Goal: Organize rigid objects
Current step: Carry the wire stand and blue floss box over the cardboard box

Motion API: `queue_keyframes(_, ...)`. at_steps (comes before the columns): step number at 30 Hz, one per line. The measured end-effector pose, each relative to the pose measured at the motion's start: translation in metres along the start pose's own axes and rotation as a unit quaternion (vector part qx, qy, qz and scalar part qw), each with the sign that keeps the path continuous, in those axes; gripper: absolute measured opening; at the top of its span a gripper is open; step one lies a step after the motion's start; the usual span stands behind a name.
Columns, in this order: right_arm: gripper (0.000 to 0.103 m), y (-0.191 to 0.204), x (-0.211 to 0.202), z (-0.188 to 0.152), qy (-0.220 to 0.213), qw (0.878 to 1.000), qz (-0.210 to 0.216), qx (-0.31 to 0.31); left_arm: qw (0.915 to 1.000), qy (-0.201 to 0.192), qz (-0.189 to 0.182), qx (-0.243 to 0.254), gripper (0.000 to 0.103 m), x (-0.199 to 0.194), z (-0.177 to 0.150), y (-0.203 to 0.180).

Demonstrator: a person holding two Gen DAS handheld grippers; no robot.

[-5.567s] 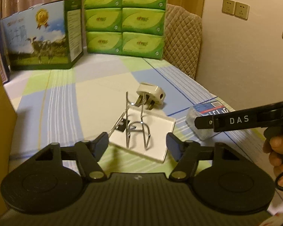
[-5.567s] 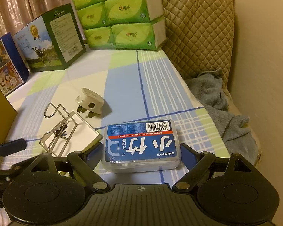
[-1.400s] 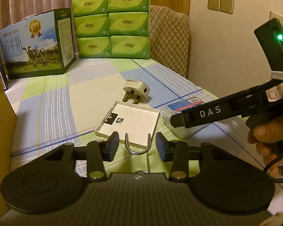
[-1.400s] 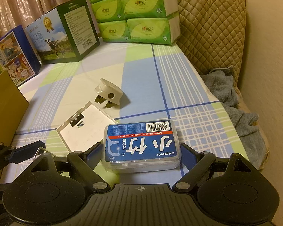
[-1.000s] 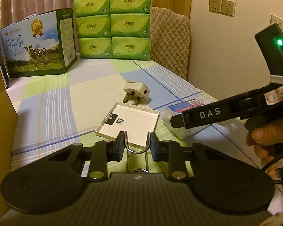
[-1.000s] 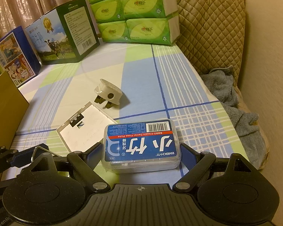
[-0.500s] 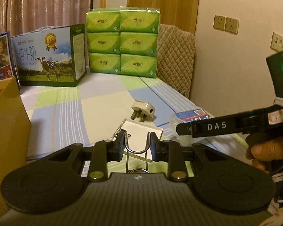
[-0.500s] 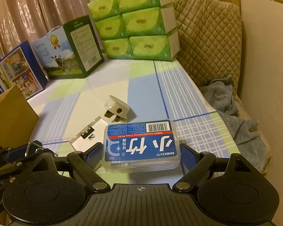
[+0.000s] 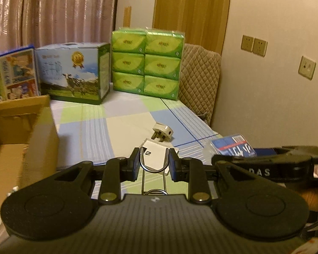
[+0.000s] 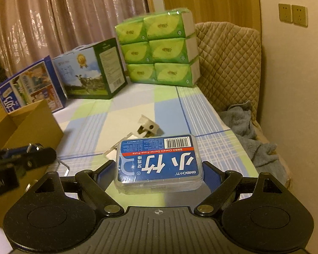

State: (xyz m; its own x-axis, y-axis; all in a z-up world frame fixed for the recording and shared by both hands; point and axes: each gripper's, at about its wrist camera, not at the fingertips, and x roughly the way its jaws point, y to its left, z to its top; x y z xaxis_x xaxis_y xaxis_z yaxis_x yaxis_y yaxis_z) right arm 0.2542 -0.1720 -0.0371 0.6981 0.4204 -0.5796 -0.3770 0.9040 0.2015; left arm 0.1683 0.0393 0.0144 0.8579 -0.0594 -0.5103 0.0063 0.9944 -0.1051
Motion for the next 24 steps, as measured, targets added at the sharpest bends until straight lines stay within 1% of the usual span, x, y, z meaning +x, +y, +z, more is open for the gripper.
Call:
queue_keyframes(6,0.083,0.026,-0.048,0.003,-0.017,1.000,0.018,-0.009,0.9997,-0.022,0.011,-0.003,0.023,-0.052,0.021,0.014)
queue_keyframes(10,0.083,0.060,-0.076,0.014,-0.034,0.998,0.047,-0.027,0.9991,-0.036,0.022,0.003,0.023,-0.086,0.036,0.029)
queue_keyframes(13,0.083,0.091,-0.088,0.023,-0.042,0.995,0.076,-0.044,0.9984,-0.038,0.041,0.010,0.023,-0.109,0.040,0.049)
queue_keyframes(19,0.083,0.159,-0.089,0.028,-0.036,0.987,0.137,-0.081,0.9958,-0.019,0.089,0.001,0.023,-0.141,0.035,0.107)
queue_keyframes(22,0.083,0.191,-0.082,0.025,-0.026,0.981,0.159,-0.107,0.9939,-0.005,0.110,-0.005,0.023,-0.151,0.029,0.137)
queue_keyframes(24,0.083,0.205,-0.073,0.022,-0.017,0.978,0.168,-0.119,0.9927,0.002,0.121,-0.008,0.023,-0.156,0.024,0.152)
